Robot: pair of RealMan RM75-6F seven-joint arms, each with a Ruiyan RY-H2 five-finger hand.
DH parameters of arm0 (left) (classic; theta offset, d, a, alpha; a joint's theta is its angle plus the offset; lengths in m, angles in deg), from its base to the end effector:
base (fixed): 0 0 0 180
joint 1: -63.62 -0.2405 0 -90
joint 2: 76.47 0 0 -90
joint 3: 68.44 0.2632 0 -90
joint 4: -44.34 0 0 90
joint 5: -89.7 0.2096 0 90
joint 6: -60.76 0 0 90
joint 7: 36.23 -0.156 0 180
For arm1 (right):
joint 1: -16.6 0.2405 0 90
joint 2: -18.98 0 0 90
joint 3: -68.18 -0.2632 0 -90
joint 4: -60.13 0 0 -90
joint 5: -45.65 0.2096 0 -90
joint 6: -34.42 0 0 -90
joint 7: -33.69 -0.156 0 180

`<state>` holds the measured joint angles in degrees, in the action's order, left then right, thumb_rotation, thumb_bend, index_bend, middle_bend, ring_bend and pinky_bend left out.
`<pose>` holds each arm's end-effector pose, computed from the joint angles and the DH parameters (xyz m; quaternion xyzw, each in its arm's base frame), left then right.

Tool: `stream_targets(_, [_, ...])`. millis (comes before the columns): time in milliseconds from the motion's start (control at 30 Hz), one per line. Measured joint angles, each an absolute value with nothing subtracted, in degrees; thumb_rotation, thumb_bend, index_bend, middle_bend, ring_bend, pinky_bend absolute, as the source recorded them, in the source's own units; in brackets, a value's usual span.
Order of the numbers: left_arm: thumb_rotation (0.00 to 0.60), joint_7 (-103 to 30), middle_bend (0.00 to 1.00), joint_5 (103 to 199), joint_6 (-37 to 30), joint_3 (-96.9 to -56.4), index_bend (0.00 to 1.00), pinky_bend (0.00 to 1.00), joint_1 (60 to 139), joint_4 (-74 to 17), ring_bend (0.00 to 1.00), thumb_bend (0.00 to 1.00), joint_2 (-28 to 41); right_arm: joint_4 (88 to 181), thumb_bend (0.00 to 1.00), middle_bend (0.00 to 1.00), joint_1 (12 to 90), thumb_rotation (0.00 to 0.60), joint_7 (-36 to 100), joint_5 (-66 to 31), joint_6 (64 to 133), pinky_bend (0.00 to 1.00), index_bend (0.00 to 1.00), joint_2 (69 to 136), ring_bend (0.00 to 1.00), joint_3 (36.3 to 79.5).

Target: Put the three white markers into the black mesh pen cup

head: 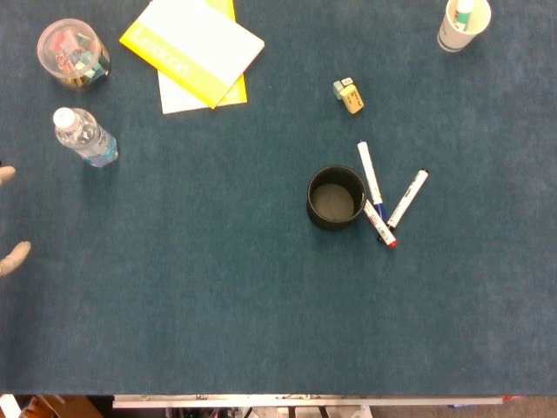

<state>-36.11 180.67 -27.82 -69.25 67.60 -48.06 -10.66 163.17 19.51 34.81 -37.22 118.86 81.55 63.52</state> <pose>-0.3042 0.1805 0.1512 -0.6058 -0.3758 -0.4171 0.5637 -0.2929 -0.1868 0.1606 0.5460 -0.4446 0.4168 0.5749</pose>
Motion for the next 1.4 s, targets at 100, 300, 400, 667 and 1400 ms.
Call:
stream_targets(100, [0.600,-36.12,0.18,180.48,-27.71,-69.23,0.20,0.14,67.58,-47.96,0.17,0.15,-10.57,163.29,0.34,0.29,19.84,0.600,34.96,-37.40,118.31,0.00,0.35,81.44,0.07,63.65])
stream_targets(300, [0.600,-35.91,0.18,180.43,-27.83,-69.12,0.20,0.14,67.41,-47.90,0.17,0.15,-10.66,163.55,0.34,0.29,21.19,0.600,35.32,-40.02,116.73,0.00,0.35,81.09,0.07,64.22])
stream_targets(400, [0.600,-35.71,0.18,180.53,-27.99,-69.13,0.20,0.14,67.38,-47.88,0.17,0.15,-10.75,163.88,0.34,0.29,22.84,0.600,36.33,-42.60,114.95,0.00,0.37,80.83,0.07,64.60])
stream_targets(667, [0.600,-35.34,0.18,180.58,-28.70,-69.06,0.20,0.14,66.93,-47.74,0.17,0.15,-10.81,164.19,0.34,0.30,29.31,0.600,43.79,-46.41,107.47,0.00,0.49,83.10,0.07,64.46])
stream_targets(1400, [0.600,-33.66,0.18,179.63,-29.63,-69.08,0.20,0.14,65.70,-46.23,0.17,0.15,-11.11,146.78,0.34,0.30,43.39,0.600,61.75,-36.88,89.73,0.00,0.49,103.01,0.07,63.18])
